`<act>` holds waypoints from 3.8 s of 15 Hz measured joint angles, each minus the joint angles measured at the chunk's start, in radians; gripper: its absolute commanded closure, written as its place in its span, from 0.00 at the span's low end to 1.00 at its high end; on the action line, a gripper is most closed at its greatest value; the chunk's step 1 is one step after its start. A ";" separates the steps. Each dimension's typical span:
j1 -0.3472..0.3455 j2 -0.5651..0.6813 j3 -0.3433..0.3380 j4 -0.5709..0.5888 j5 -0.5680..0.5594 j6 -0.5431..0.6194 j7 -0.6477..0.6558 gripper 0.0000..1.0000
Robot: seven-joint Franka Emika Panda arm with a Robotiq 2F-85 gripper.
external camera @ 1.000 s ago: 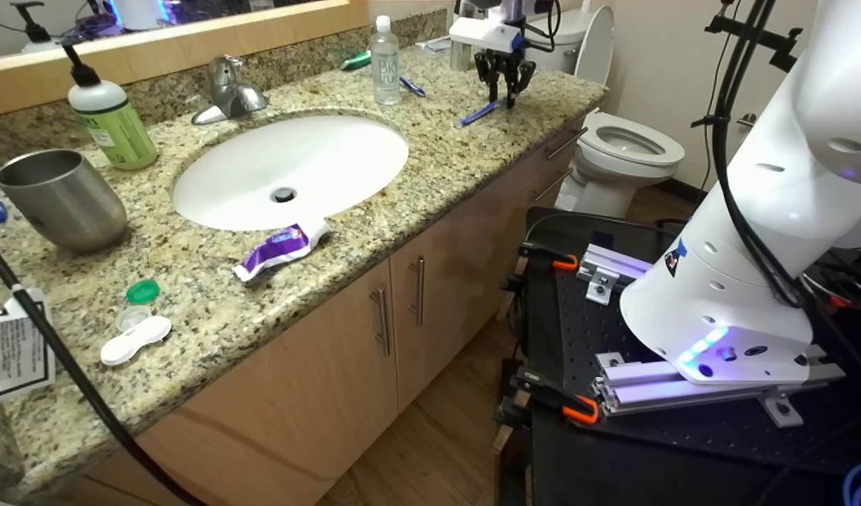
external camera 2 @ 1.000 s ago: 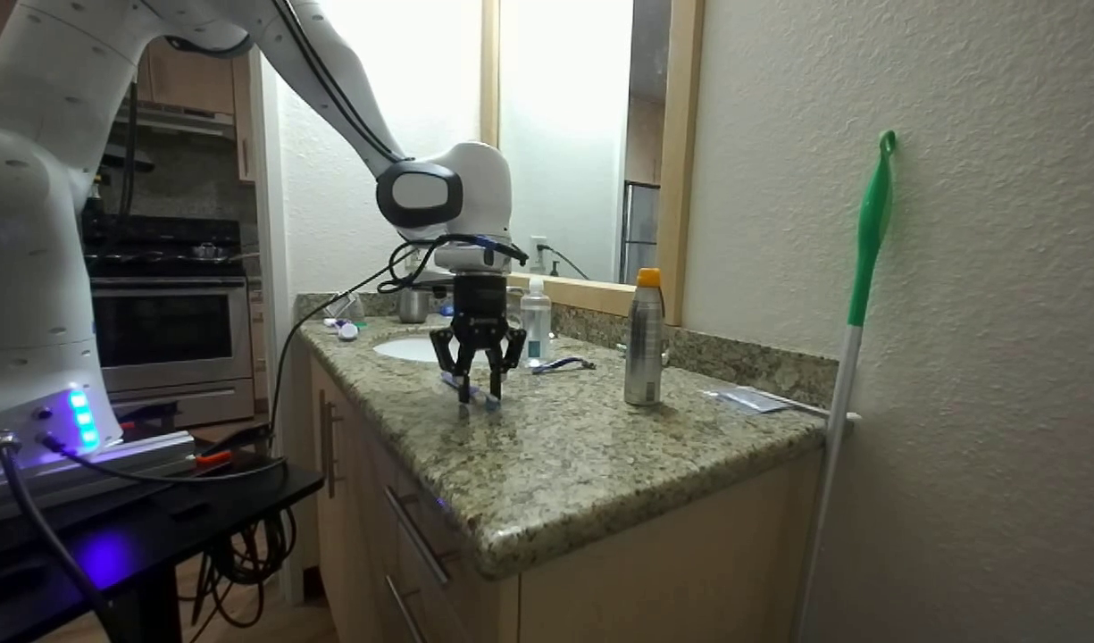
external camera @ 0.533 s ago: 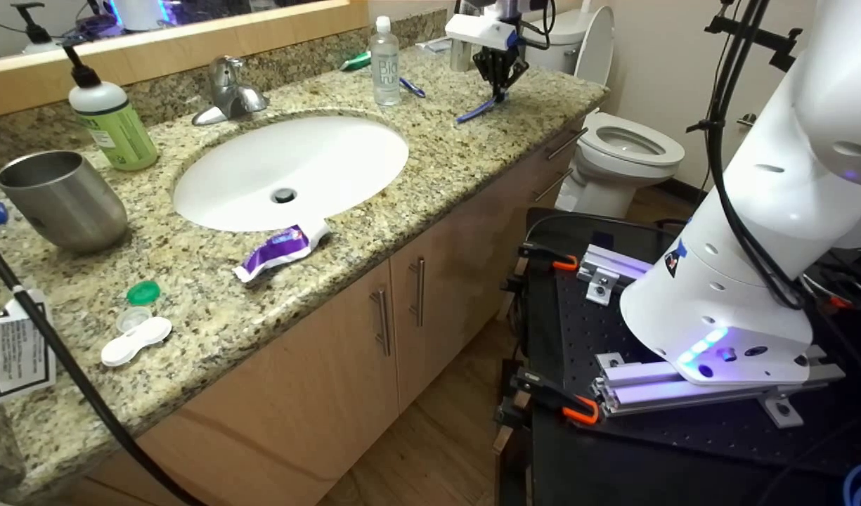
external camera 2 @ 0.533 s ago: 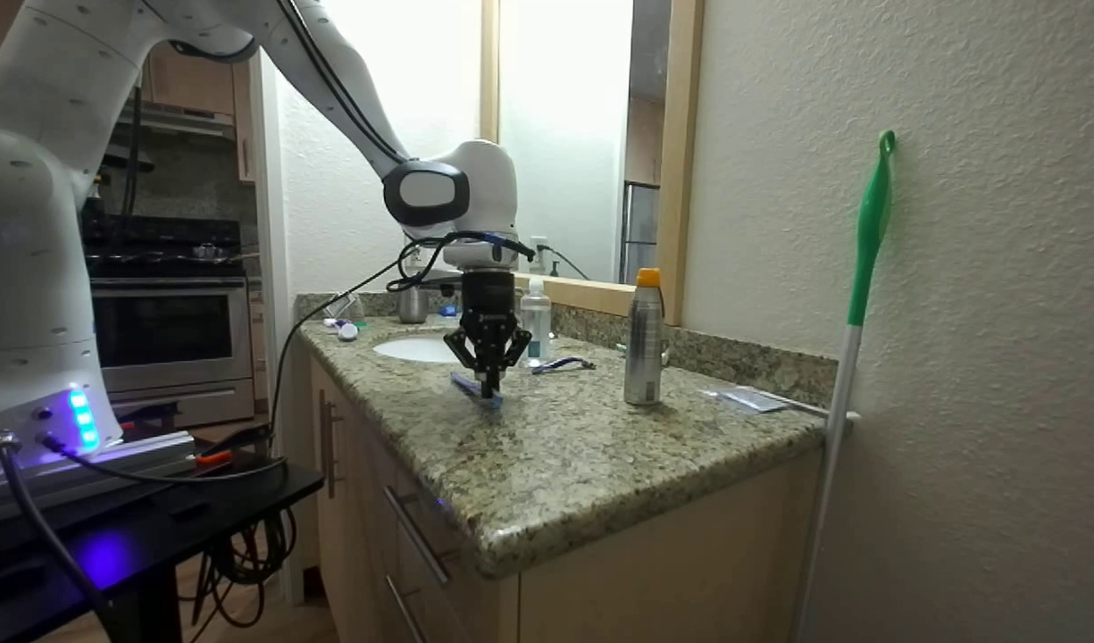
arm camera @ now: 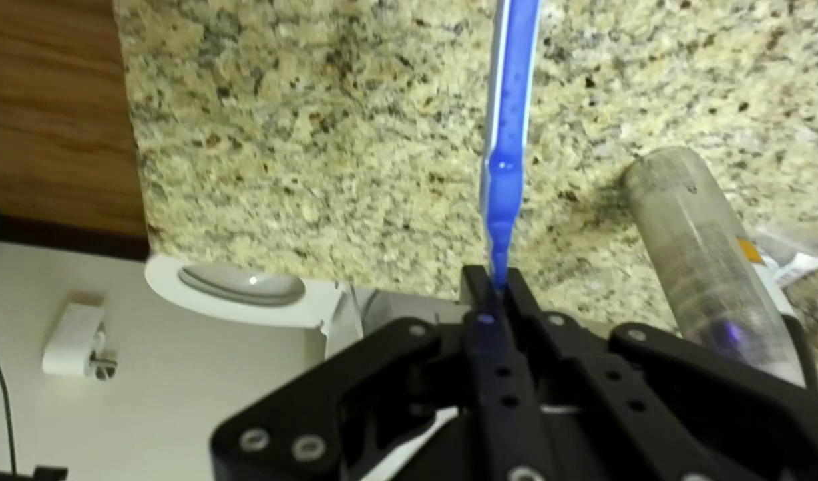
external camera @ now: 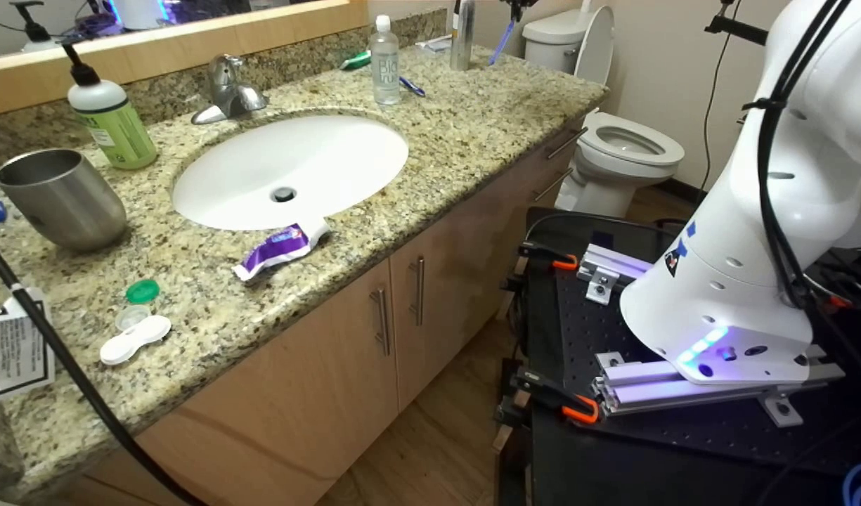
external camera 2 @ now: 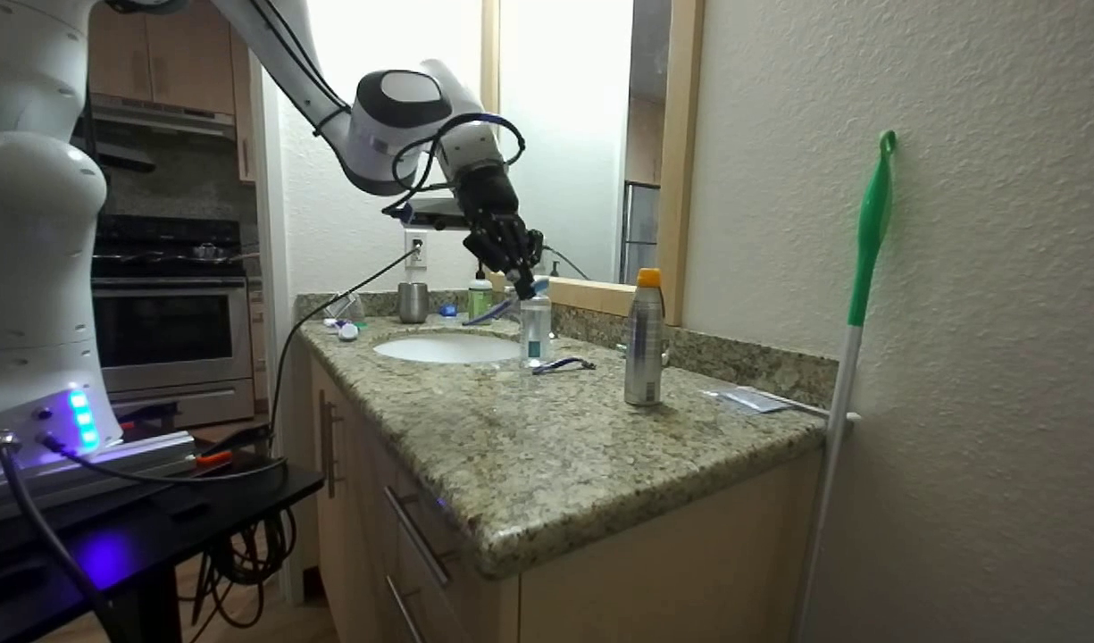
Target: Pick the toothbrush on the counter and put it in the cup
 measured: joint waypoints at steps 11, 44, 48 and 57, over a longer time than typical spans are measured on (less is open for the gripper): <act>0.168 -0.109 -0.166 0.026 -0.445 0.081 0.254 0.99; 0.334 -0.445 0.736 -0.139 -1.788 -0.008 1.278 0.94; 0.337 -0.432 0.729 -0.125 -1.788 -0.005 1.281 0.99; 0.519 -0.227 0.758 -0.046 -1.619 -0.304 1.302 0.94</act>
